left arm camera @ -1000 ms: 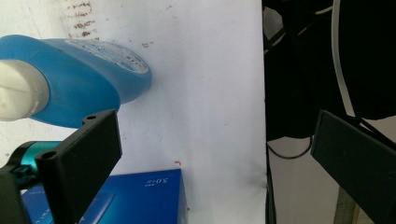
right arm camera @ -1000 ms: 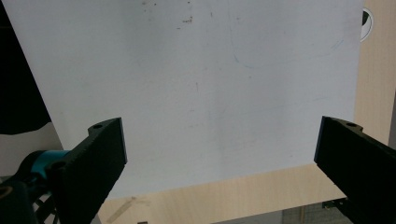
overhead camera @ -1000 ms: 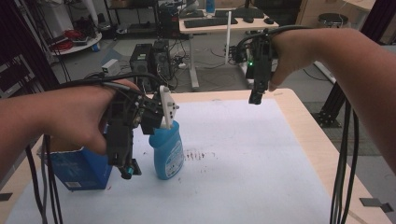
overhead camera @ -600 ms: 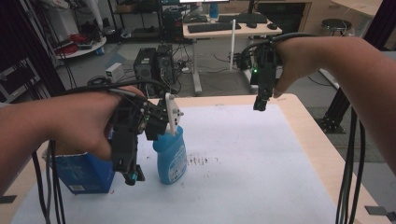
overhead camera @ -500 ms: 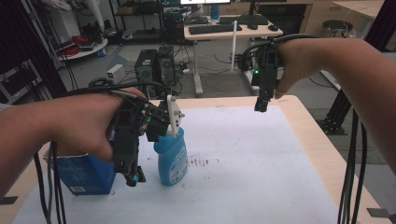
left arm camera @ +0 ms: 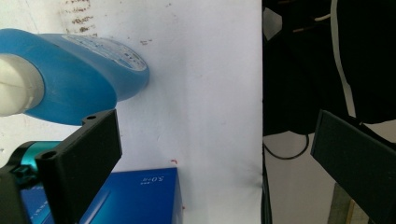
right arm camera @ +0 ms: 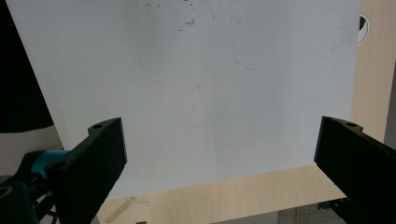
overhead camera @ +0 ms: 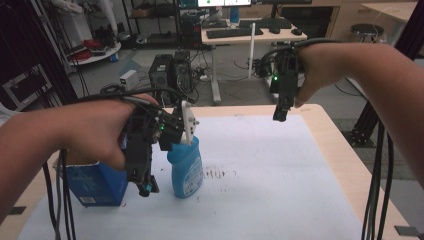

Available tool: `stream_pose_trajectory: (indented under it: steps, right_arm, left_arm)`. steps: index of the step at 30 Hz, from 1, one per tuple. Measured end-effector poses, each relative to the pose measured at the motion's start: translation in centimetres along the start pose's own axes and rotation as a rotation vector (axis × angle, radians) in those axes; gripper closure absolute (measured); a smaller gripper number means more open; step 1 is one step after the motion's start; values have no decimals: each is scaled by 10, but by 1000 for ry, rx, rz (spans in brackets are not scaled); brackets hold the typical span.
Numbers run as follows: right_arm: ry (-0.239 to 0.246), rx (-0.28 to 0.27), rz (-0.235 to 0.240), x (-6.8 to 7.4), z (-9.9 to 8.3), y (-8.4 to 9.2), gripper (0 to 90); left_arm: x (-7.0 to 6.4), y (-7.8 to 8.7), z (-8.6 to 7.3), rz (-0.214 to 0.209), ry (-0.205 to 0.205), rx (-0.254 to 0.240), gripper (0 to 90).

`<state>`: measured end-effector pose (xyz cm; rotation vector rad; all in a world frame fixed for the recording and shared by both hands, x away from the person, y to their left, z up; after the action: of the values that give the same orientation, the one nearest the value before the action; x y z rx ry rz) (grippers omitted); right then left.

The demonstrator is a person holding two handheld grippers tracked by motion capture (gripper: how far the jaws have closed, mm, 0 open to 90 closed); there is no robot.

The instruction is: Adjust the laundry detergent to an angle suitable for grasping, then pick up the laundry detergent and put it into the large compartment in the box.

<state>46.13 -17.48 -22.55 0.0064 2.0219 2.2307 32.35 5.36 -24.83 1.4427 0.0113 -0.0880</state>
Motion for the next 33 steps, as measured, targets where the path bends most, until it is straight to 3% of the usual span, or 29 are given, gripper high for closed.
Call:
stream_pose_trajectory:
  steps: [10, 17, 21, 27, 33]
  right_arm:
    - [-1, -12, -9, 1, -6, 4, 14]
    - [-4, 5, -18, 6, -10, 5, 14]
    - [3, -1, -20, 8, -9, 7, 14]
    - [13, 8, -28, 13, -7, 8, 14]
    - [9, 8, -32, 15, -8, 10, 14]
  left_arm:
    - [-1, 2, 6, 6, -2, -1, 18]
    - [-5, 1, 7, 24, 27, -6, 18]
    - [-7, 1, 8, 28, 65, -15, 19]
    - [-8, 4, 4, 39, 198, -4, 19]
    - [-5, 7, 0, 44, 345, -60, 19]
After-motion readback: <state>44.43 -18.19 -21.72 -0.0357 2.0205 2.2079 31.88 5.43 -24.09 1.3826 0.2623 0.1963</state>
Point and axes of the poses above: each handheld gripper's, and its own axes: y roughly backward along the jaws, z roughly out of its top, x roughly to its left, the point moved 3 cm from there along -y, roughly forward along the jaws, and after that the axes turned 4 degrees about -x, right-handed, at the moved point
